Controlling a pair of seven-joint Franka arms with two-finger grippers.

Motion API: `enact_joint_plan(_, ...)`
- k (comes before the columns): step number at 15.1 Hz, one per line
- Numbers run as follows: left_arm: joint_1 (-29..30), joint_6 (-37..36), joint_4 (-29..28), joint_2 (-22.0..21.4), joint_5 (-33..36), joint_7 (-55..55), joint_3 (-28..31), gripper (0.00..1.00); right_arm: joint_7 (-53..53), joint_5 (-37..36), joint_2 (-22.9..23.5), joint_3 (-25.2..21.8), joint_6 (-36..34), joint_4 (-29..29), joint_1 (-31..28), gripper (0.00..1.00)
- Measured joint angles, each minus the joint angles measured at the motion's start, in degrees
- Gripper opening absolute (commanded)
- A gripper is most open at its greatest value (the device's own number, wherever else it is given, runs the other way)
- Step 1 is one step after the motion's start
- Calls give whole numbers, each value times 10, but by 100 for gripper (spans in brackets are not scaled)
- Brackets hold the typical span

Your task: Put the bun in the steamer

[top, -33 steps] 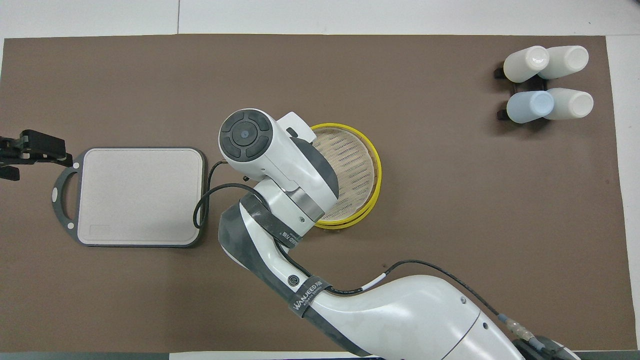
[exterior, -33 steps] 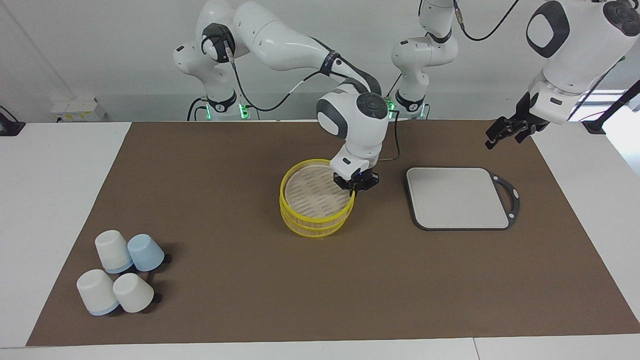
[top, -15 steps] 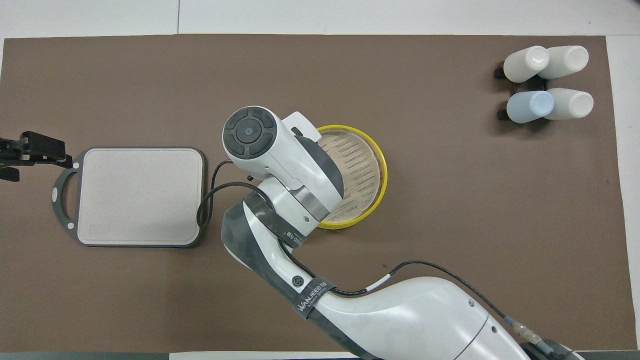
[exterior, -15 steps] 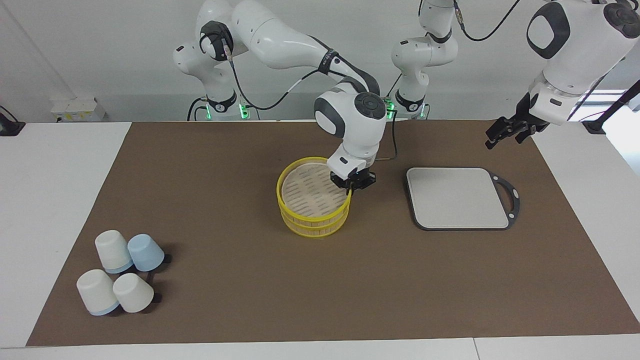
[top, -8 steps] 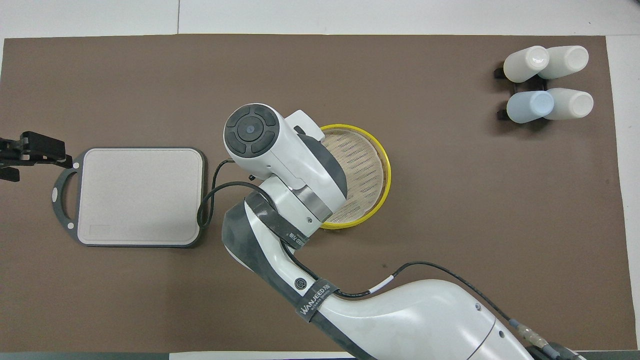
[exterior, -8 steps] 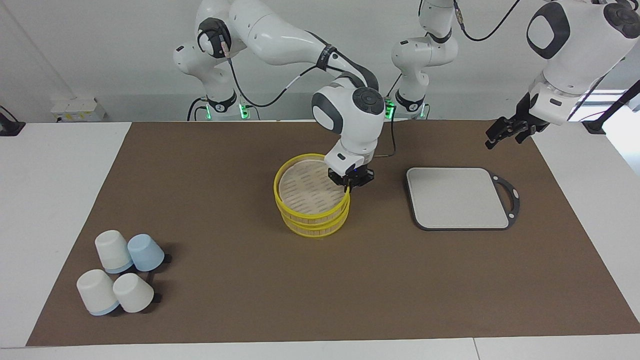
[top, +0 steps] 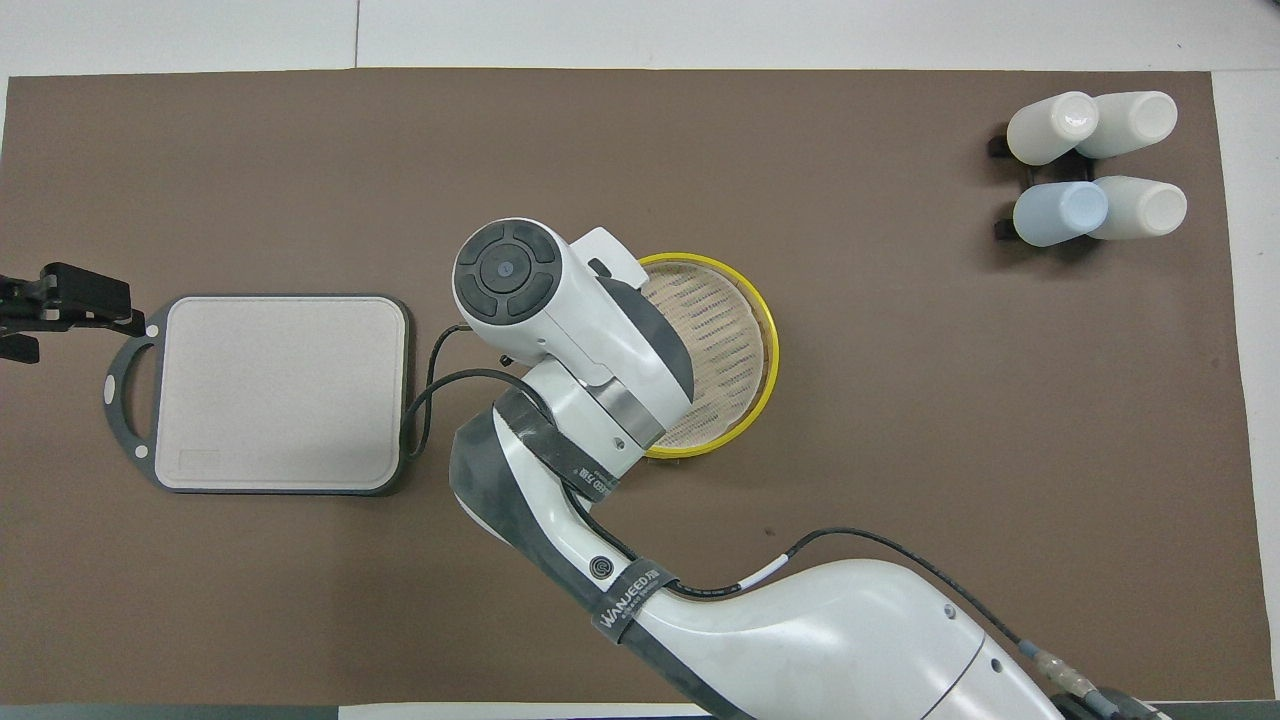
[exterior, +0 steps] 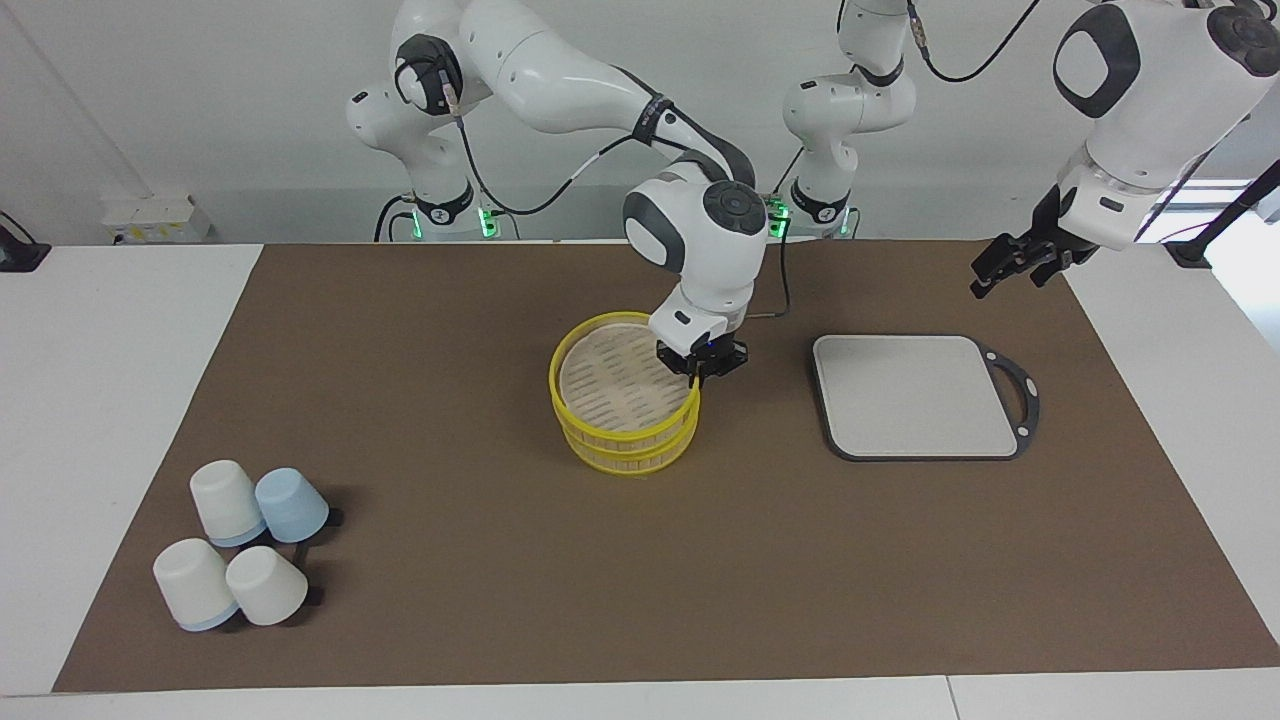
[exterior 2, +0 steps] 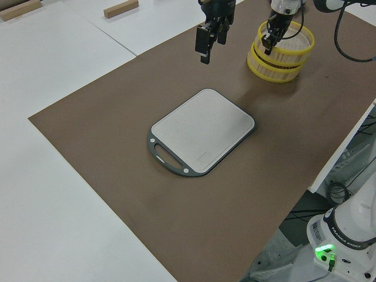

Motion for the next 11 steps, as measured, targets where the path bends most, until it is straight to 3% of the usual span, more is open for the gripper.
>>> enact_joint_plan(11,0,0,0,0,0,0,-1,100,0,1,-4,2,10,-9,3,0)
